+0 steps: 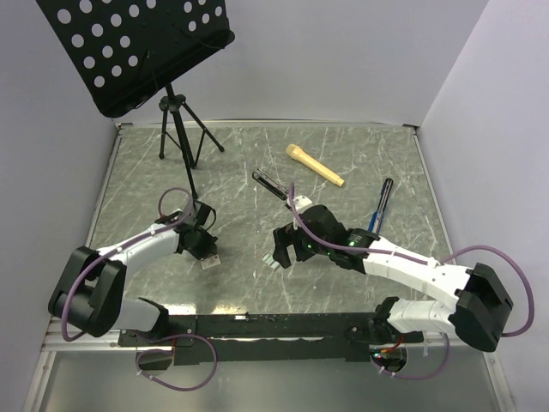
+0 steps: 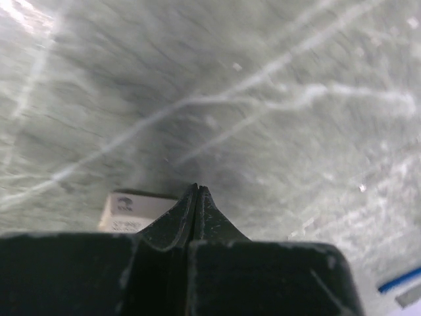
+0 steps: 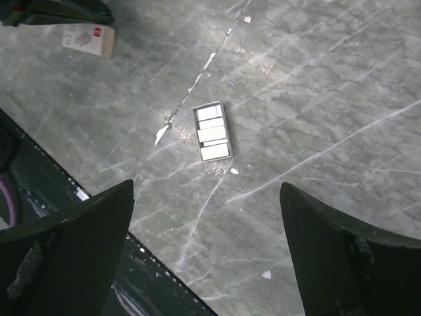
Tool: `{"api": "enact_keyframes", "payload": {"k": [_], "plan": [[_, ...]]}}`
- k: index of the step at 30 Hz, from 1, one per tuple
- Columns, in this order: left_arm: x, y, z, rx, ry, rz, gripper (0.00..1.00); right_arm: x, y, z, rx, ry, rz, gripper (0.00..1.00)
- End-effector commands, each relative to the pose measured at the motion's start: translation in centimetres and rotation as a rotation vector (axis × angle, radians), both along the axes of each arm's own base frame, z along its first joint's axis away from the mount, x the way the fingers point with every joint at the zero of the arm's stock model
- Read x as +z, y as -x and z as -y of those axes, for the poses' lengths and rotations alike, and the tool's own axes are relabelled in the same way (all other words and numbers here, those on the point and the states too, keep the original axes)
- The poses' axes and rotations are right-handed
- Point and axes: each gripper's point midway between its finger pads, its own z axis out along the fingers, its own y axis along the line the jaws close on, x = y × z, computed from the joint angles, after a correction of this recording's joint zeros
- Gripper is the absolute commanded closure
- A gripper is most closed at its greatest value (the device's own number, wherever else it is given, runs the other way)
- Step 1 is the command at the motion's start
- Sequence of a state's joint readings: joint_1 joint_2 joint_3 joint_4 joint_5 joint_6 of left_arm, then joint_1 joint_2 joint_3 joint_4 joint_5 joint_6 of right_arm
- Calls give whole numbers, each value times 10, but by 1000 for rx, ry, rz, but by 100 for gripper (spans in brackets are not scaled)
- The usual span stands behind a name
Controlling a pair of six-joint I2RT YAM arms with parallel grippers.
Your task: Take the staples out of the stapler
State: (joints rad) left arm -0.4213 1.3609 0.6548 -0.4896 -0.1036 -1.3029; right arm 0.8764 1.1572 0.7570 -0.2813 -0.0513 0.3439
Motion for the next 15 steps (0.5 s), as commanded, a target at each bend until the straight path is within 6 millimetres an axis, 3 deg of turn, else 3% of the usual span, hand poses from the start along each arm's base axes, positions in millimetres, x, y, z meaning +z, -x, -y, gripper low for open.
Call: {"api": "enact_keyframes", "payload": {"k": [1, 5, 8, 11, 13, 15], "plan": [[25, -12, 14, -88, 45, 106, 99, -3, -6, -11, -13, -40, 7, 3], [86, -49, -12, -18, -72, 249, 99, -11, -8, -25, 13, -29, 16, 6], [109, -63, -32, 35, -71, 278, 99, -21, -10, -32, 40, 26, 37, 7], [103, -56, -55, 75, -52, 235, 96, -34, -9, -42, 80, 63, 41, 9], [97, -55, -64, 81, -18, 241, 83, -43, -13, -42, 80, 113, 49, 11], [80, -41, -66, 56, 15, 230, 72, -48, -14, -42, 85, 150, 64, 13]]}}
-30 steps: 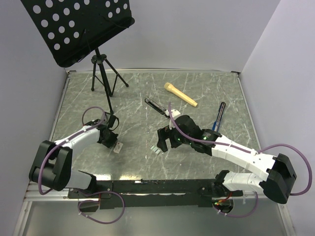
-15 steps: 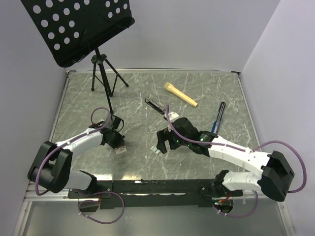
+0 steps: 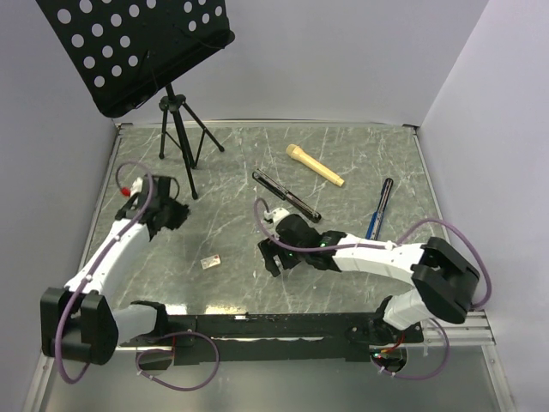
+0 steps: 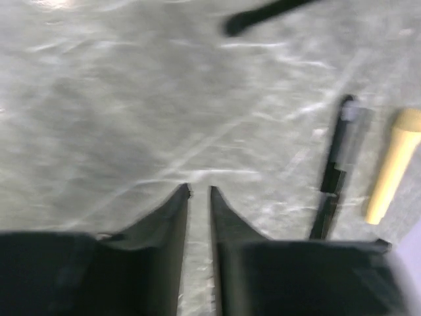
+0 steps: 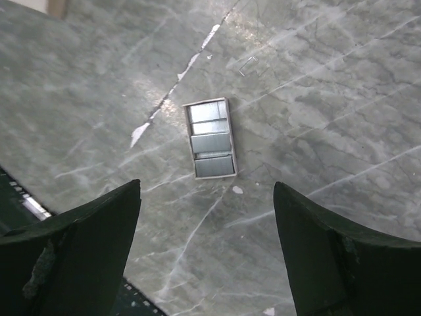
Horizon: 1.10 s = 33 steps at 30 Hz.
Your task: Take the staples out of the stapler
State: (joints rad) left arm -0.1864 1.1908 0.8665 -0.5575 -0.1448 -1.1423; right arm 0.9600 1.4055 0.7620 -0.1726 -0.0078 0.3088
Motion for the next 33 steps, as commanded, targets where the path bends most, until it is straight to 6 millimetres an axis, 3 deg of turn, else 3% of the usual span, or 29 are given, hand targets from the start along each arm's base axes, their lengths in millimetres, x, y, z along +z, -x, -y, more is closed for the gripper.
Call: {"api": "enact_keyframes", "payload": {"k": [1, 4, 6, 13, 19, 27, 33], "plan": [[-32, 28, -9, -62, 64, -46, 59, 10, -19, -17, 27, 31, 104, 14], [-48, 46, -6, -94, 125, -67, 43, 2, -17, -22, 60, 57, 109, 16], [-51, 49, -7, -89, 119, -81, 41, -3, -14, -26, 81, 63, 104, 17], [-56, 56, -15, -94, 74, -121, 42, -16, -16, -31, 84, 133, 64, 20], [-50, 57, -22, -102, 27, -99, 43, -26, -10, -28, 62, 162, 22, 16], [-54, 68, -22, -98, 33, -129, 44, -37, 6, -32, 71, 158, -47, 16], [-55, 69, -23, -87, 27, -133, 44, -31, 23, -46, 64, 126, -99, 17]]}}
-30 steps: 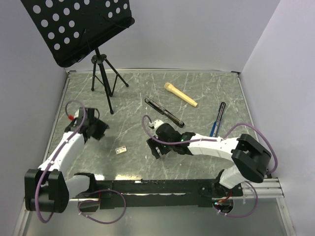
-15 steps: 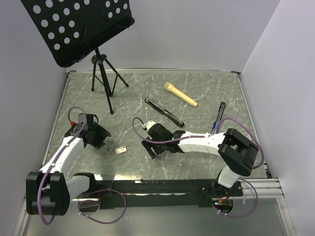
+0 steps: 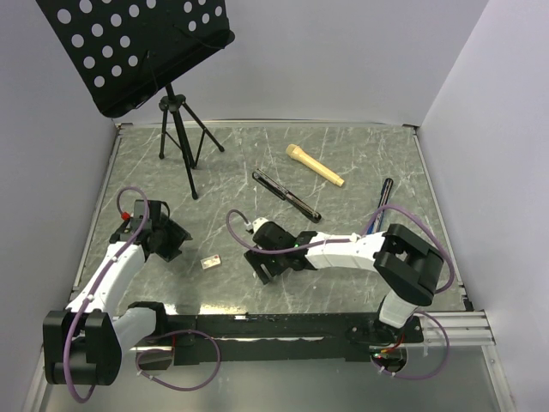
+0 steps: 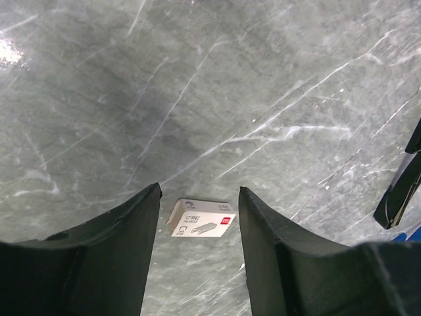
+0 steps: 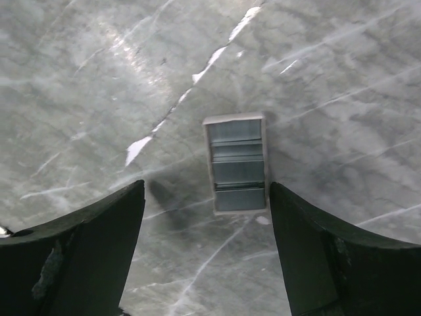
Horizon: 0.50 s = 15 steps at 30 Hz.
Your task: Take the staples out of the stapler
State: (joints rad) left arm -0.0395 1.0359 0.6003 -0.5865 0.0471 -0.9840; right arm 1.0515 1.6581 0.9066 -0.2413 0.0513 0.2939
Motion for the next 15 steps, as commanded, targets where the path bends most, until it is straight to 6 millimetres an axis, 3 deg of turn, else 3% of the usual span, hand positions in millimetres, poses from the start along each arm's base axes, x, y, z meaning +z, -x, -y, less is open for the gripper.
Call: {"api": "enact_keyframes", "payload": {"k": [1, 10, 15], "plan": [[8, -5, -5, 7, -22, 26, 44, 13, 15, -25, -12, -55, -60, 17], [7, -4, -9, 27, -37, 13, 45, 30, 40, -73, -47, -136, -158, 18], [5, -3, -9, 30, -36, -1, 45, 37, 36, -98, -7, -201, -143, 17]]}}
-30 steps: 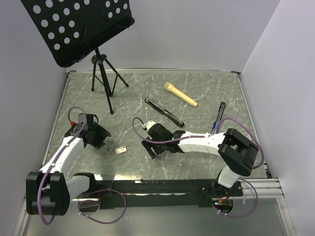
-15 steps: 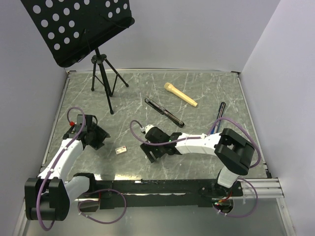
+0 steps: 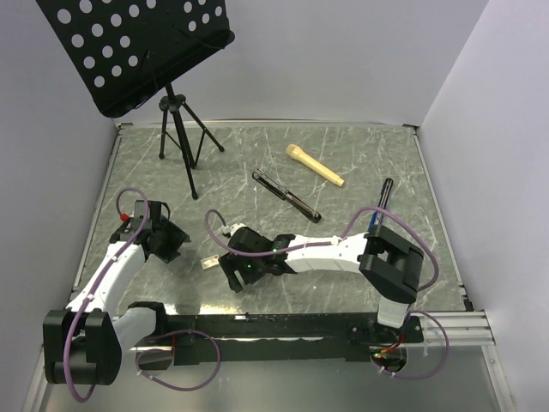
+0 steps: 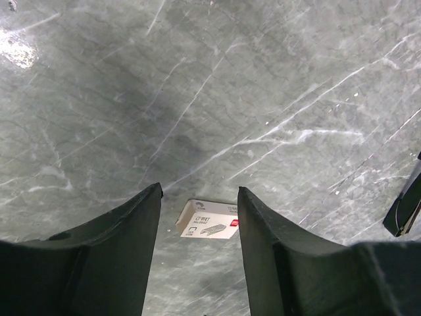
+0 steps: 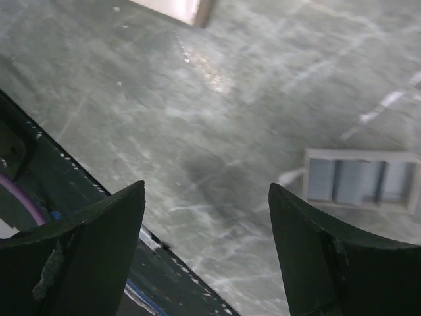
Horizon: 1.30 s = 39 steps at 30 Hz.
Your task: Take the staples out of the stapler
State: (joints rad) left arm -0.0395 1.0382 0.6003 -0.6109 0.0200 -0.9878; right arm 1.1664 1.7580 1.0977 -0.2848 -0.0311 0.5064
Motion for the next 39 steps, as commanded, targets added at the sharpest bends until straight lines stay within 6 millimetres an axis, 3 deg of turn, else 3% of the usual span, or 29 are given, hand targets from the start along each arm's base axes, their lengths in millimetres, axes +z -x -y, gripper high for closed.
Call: {"api": "enact_keyframes", "payload": {"k": [1, 3, 7, 9, 13, 14, 16, 18, 23, 29, 34, 39], "plan": [[9, -8, -4, 13, -14, 25, 45, 18, -6, -28, 23, -74, 26, 18], [10, -8, -4, 12, -14, 26, 45, 31, -10, -29, 53, -83, 68, 17], [12, -10, -4, 13, -13, 40, 45, 76, -27, -22, 276, -121, 304, 15], [13, -11, -4, 11, -15, 42, 45, 81, -33, -14, 408, -107, 397, 12], [20, -19, -4, -9, -26, 68, 46, 70, -26, 17, 849, -145, 516, 10], [22, -20, -4, -14, -29, 76, 45, 67, -36, 28, 875, -158, 532, 10], [27, -25, -10, 0, -57, 98, 44, 65, -26, 37, 1029, -247, 571, 10], [31, -28, -10, -17, -61, 118, 44, 65, -33, 44, 1063, -312, 578, 12], [30, -30, -20, -23, -69, 120, 43, 34, -46, 51, 1185, -261, 517, 16], [24, -32, -18, -45, -31, 100, 43, 16, -60, 39, 1205, -233, 521, 20], [22, -34, -14, -60, -11, 100, 43, 2, -73, 43, 1223, -140, 573, 23], [19, -33, -14, -58, 0, 90, 44, -5, -72, 41, 1257, -108, 607, 27]]}}
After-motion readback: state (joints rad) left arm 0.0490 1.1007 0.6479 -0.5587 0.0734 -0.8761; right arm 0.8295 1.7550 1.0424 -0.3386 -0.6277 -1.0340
